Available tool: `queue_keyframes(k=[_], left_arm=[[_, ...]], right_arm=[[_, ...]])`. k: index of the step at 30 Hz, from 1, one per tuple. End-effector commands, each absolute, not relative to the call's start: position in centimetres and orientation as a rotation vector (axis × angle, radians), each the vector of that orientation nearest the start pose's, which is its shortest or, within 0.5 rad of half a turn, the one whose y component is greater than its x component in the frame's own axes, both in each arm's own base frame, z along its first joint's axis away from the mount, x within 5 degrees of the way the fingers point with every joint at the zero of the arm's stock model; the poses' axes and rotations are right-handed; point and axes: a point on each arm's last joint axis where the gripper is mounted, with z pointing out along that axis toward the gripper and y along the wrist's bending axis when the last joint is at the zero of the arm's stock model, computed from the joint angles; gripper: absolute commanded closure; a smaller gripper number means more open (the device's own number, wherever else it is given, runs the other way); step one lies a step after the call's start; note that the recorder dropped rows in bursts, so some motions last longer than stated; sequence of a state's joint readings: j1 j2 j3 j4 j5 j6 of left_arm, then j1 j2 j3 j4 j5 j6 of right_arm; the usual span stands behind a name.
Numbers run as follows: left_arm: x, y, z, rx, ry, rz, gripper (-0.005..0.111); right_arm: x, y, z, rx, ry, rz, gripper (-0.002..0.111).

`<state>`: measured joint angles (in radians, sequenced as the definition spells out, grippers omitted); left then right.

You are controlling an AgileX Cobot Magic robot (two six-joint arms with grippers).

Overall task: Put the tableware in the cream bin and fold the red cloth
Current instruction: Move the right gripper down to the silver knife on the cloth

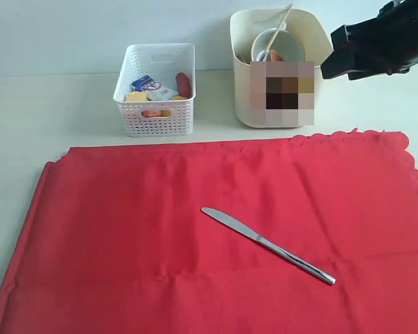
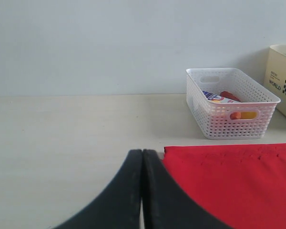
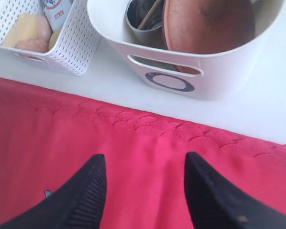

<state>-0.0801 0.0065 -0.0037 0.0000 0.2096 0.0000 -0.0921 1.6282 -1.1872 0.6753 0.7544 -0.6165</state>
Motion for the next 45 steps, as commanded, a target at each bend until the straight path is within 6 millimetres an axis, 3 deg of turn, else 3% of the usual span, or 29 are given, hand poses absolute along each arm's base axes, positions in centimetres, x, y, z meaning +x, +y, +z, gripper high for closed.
queue_keyframes(k=[1,5,12,25,35,45], left_arm=[[5.6,-0.5,19.4,0.071,1.690,-0.063,0.107],[5.6,-0.5,19.4,0.071,1.690,-0.063,0.107],[5.6,-0.5,19.4,0.071,1.690,-0.063,0.107],[5.6,-0.5,19.4,0.071,1.690,-0.063,0.107],[5.6,-0.5,19.4,0.071,1.690,-0.063,0.107],[5.6,-0.5,19.4,0.071,1.690,-0.063,0.107]], right_arm=[[33.2,0.5,28.3,-0.156,2.399,0.426,0.060],[32.4,0.7,28.7,-0.182,2.388,0.419,0.060],[31.6,1.2,27.7,-0.227,2.419,0.492,0.060],[29.7,10.4,27.4,-0.643,2.367,0.638,0.060],[28.0,13.9,26.8,-0.747,2.381,0.693,0.060],[25.2,16.5,23.0,-0.836,2.388,0.601,0.060]])
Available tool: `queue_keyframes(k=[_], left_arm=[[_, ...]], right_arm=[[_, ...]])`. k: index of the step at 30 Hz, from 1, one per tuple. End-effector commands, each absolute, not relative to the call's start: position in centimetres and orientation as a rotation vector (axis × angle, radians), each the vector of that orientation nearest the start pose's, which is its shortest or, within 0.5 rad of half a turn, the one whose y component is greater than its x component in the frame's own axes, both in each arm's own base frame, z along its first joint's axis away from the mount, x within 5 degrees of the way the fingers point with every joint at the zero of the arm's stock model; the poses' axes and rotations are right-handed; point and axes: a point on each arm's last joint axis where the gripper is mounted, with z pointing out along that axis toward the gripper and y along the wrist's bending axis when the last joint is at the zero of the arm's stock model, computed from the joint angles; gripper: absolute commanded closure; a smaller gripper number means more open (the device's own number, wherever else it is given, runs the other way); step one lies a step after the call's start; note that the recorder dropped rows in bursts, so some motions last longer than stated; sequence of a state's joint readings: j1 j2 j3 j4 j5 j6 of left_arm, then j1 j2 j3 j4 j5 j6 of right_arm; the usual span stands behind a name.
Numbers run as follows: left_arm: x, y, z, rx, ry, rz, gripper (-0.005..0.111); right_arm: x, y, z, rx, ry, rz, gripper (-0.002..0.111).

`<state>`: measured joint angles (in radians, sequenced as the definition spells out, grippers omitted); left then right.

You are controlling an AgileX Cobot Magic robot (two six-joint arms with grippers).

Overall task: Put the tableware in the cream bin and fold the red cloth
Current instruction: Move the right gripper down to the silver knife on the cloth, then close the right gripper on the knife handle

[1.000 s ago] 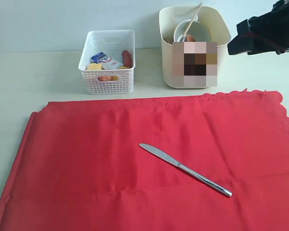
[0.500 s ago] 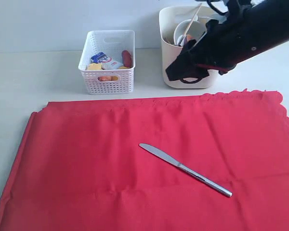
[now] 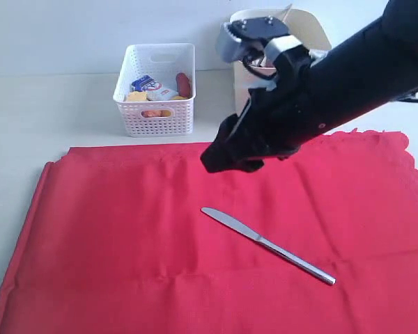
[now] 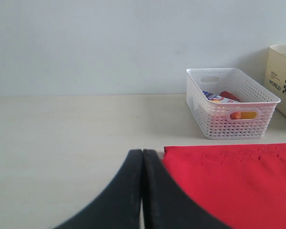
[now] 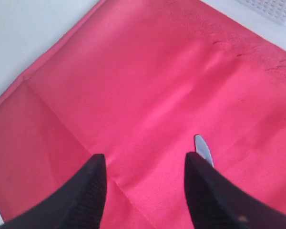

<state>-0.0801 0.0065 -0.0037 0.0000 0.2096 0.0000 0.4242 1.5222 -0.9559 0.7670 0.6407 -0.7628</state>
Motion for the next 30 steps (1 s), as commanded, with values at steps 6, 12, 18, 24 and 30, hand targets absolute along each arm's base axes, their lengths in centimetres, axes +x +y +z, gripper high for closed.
queue_keyframes(k=[6,12,18,24,30], left_arm=[[5.6,-0.5,19.4,0.071,1.690,-0.063,0.107],[5.6,-0.5,19.4,0.071,1.690,-0.063,0.107],[5.6,-0.5,19.4,0.071,1.690,-0.063,0.107],[5.6,-0.5,19.4,0.071,1.690,-0.063,0.107],[5.6,-0.5,19.4,0.071,1.690,-0.063,0.107]], right_arm=[[23.7,17.2,21.0,-0.872,2.383,0.543,0.060],[22.2,17.9,19.7,-0.963,2.361,0.508,0.060],[21.6,17.9,19.1,-0.994,2.371,0.504,0.060],[21.6,17.8,19.0,-0.984,2.369,0.492,0.060],[21.1,17.8,18.7,-1.039,2.391,0.505,0.060]])
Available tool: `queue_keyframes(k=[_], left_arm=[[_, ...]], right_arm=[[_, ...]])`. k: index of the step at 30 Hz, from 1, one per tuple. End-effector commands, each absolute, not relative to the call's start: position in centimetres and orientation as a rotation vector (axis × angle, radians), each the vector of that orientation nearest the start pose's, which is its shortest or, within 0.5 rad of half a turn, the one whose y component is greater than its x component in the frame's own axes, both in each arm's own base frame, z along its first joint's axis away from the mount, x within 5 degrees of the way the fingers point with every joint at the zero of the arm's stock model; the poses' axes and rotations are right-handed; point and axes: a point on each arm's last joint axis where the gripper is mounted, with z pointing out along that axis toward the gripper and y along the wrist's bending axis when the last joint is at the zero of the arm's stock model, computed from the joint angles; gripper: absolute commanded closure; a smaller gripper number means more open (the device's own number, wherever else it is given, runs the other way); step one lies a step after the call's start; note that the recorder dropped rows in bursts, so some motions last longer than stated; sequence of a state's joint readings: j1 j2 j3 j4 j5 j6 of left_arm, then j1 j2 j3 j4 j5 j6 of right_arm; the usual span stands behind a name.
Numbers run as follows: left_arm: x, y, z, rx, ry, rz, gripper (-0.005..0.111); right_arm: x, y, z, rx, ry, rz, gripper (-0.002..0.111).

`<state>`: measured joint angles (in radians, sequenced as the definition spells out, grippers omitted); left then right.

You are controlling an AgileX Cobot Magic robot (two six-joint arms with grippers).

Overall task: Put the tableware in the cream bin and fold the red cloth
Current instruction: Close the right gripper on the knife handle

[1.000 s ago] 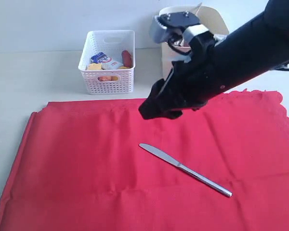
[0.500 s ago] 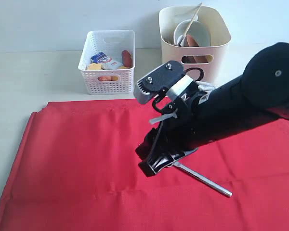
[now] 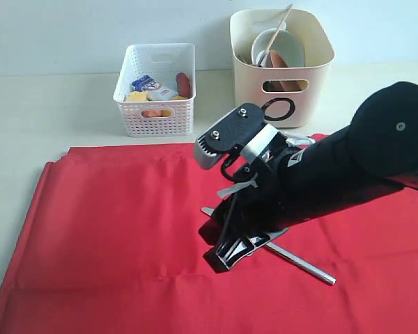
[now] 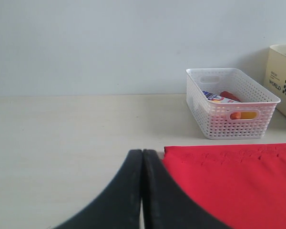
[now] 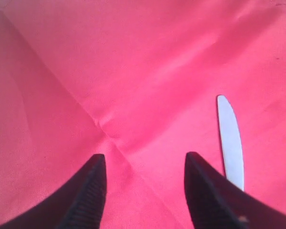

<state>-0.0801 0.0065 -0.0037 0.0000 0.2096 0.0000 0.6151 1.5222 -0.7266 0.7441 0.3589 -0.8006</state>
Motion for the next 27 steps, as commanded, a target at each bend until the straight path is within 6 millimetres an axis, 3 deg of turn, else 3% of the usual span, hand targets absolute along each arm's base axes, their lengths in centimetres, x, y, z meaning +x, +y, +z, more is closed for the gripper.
queue_keyframes(k=[1,11,19,27], left_arm=[[5.6,-0.5,19.4,0.071,1.690,-0.063,0.107],[5.6,-0.5,19.4,0.071,1.690,-0.063,0.107],[5.6,-0.5,19.4,0.071,1.690,-0.063,0.107],[5.6,-0.5,19.4,0.071,1.690,-0.063,0.107]], right_arm=[[21.0,17.8,18.7,-1.047,2.398,0.512,0.060],[20.8,17.0,17.6,-1.106,2.357,0.417,0.060],[21.4,16.1,16.7,-1.027,2.291,0.280,0.060],[21.9,16.3,13.3,-1.055,2.392,0.237,0.060]])
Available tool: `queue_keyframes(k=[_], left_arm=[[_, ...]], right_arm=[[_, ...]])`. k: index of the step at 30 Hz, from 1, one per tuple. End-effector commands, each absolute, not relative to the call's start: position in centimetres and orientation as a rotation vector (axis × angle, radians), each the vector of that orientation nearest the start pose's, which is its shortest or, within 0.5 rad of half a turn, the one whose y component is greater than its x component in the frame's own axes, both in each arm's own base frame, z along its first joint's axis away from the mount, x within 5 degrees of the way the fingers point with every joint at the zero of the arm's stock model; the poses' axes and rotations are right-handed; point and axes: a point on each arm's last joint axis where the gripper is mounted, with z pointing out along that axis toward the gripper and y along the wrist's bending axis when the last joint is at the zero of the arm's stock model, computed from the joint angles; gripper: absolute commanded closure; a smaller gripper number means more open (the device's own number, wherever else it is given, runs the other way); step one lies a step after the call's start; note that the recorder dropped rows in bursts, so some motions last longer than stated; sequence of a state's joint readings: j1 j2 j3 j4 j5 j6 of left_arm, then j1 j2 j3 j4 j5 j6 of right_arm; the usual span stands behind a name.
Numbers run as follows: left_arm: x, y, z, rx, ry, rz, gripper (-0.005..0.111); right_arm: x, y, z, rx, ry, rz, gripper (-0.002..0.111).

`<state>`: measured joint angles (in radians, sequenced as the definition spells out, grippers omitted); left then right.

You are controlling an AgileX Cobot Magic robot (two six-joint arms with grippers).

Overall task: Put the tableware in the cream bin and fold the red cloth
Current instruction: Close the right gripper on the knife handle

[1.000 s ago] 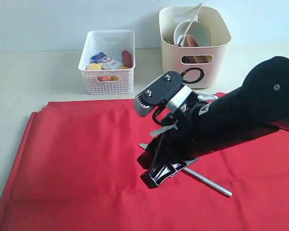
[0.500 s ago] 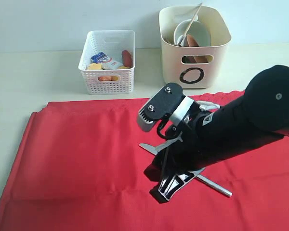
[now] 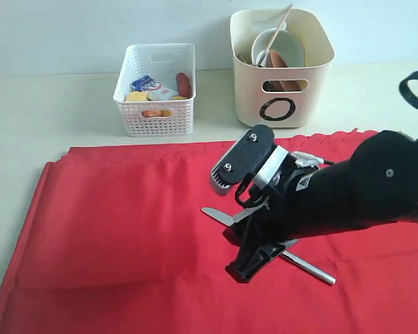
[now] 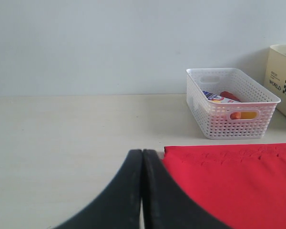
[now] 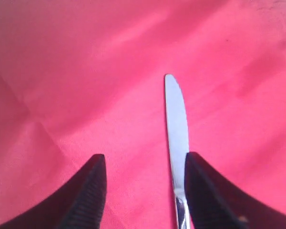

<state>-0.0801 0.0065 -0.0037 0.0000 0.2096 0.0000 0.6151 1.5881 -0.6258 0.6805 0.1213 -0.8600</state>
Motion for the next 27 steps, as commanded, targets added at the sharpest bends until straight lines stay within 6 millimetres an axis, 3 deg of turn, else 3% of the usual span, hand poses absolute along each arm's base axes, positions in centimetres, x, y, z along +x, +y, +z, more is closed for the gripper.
queue_keyframes(k=[1,11,22,27], left_arm=[[5.6,-0.5,19.4,0.071,1.690,-0.063,0.107],[5.6,-0.5,19.4,0.071,1.690,-0.063,0.107],[5.6,-0.5,19.4,0.071,1.690,-0.063,0.107],[5.6,-0.5,19.4,0.071,1.690,-0.063,0.107]], right_arm=[[22.0,16.3,13.0,-1.061,2.403,0.233,0.060],[22.1,16.2,12.3,-1.101,2.402,0.205,0.060],[23.1,14.4,12.2,-1.016,2.460,0.193,0.060],[23.3,14.4,10.6,-1.030,2.499,0.169,0.060]])
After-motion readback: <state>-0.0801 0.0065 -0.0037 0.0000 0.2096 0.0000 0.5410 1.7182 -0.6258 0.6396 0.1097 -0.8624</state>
